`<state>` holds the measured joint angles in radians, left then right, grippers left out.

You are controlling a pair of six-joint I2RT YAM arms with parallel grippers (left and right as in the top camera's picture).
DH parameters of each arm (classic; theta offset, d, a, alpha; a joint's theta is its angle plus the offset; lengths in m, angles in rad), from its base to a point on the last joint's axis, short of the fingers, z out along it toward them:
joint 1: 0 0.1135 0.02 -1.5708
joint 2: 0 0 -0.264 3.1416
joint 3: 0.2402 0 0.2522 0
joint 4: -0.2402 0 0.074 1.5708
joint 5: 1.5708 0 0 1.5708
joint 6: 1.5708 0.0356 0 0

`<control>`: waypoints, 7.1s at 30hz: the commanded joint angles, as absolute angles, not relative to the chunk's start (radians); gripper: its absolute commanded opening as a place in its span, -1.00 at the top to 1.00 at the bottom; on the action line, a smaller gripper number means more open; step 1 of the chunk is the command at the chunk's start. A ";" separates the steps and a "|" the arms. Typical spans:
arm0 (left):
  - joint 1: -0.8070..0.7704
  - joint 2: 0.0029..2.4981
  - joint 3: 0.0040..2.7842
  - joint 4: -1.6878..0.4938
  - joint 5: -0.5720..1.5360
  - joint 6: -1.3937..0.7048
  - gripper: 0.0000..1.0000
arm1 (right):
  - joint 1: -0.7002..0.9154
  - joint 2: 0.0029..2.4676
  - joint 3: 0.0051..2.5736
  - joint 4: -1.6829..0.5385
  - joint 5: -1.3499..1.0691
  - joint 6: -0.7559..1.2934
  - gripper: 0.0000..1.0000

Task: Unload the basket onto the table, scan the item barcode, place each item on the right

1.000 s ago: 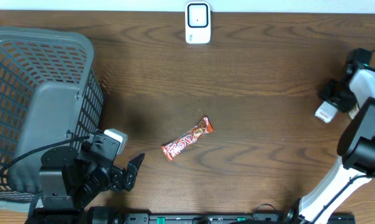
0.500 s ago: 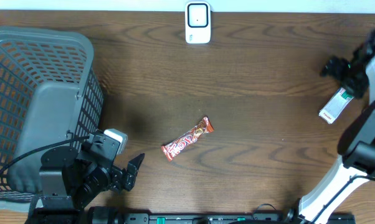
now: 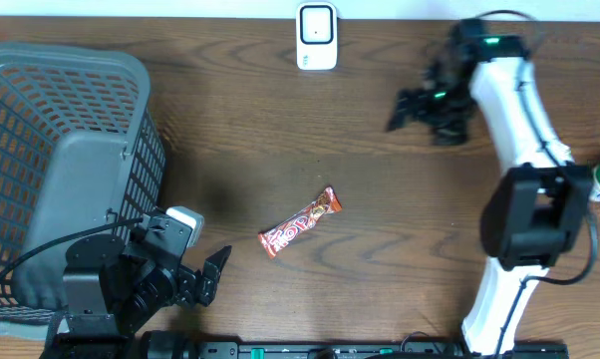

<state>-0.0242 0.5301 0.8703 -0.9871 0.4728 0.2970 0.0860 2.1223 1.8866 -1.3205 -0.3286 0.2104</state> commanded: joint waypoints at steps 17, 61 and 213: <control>-0.024 0.529 0.869 -0.987 0.486 0.314 -0.74 | 0.292 2.100 1.417 -0.929 -0.783 -0.280 -0.98; -0.024 0.529 0.869 -0.987 0.486 0.314 -0.74 | 0.295 2.156 1.387 -0.938 -0.632 -0.233 0.98; -0.024 0.529 0.869 -0.987 0.486 0.314 -0.74 | 0.339 1.465 0.653 -0.398 -0.574 0.376 -0.99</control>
